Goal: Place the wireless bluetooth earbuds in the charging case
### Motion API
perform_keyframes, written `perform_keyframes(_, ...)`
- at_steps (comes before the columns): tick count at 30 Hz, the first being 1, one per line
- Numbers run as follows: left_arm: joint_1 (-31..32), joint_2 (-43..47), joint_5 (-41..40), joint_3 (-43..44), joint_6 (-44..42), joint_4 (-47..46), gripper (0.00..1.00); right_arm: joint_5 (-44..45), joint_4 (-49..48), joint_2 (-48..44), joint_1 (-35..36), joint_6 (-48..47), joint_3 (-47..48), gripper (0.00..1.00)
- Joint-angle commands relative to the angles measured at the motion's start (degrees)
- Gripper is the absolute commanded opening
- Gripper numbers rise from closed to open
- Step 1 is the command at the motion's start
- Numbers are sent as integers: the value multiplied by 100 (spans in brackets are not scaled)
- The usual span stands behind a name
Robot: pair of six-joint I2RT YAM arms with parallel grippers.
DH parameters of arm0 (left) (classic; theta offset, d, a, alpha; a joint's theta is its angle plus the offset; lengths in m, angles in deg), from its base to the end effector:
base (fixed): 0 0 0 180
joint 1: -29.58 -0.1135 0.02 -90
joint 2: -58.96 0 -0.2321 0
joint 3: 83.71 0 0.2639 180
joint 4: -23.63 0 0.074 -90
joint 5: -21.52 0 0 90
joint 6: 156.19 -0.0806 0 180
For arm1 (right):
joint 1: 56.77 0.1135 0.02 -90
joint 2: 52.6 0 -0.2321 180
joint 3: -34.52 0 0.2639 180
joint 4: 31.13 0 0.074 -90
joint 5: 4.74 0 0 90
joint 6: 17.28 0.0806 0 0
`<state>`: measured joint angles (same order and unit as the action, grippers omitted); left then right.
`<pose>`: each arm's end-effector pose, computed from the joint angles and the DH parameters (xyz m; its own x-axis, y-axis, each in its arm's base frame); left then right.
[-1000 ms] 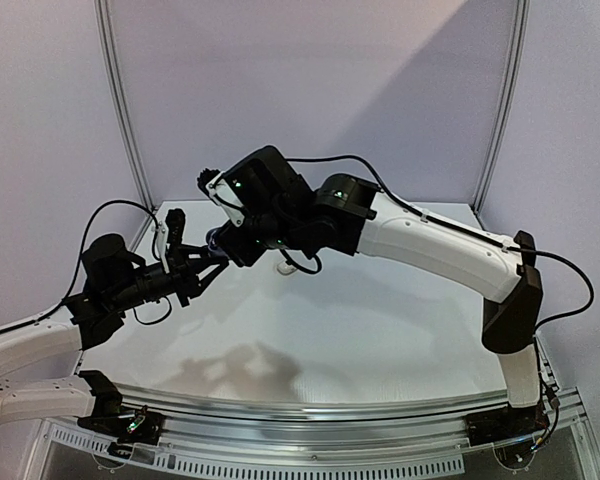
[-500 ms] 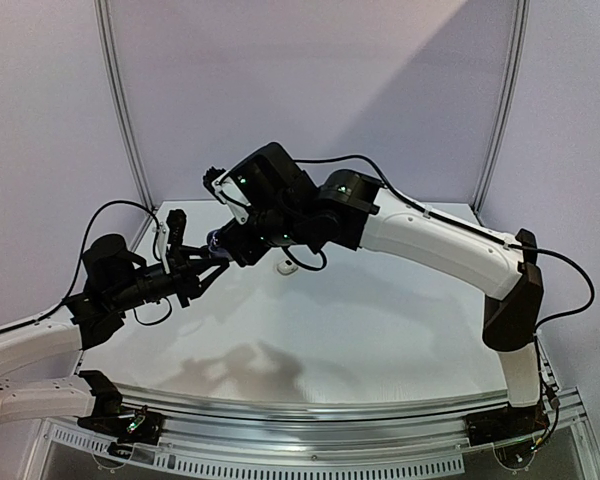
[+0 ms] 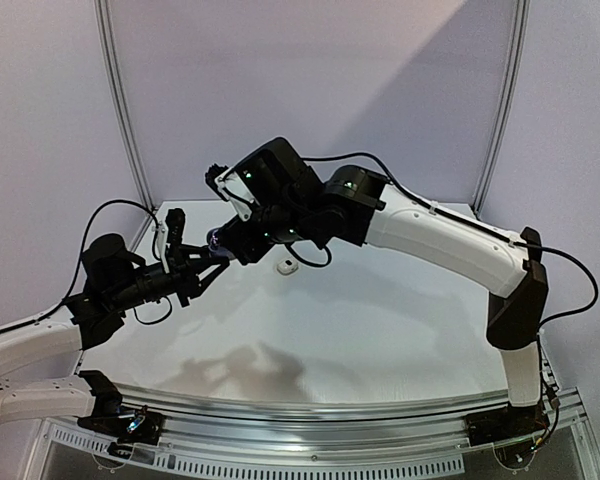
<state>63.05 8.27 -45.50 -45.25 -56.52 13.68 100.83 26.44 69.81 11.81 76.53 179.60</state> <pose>0.2153 -0.1801 0.2313 -0.1727 -0.0712 -0.9824 0.8157 0.5487 -0.1832 0.2072 0.4690 0.3244 -0.2627 -0.4945 -0.8285 -0.8007 0.5909 -0.0987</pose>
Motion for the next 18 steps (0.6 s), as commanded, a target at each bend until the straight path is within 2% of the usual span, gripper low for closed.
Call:
perform_keyframes(1,-8,130,-195,69,22,-1012,0,-463,799,33,91,-34,-233,65)
perform_keyframes(18,-8,154,-171,32,6,-972,0,-449,492,-216,86,5,-346,65)
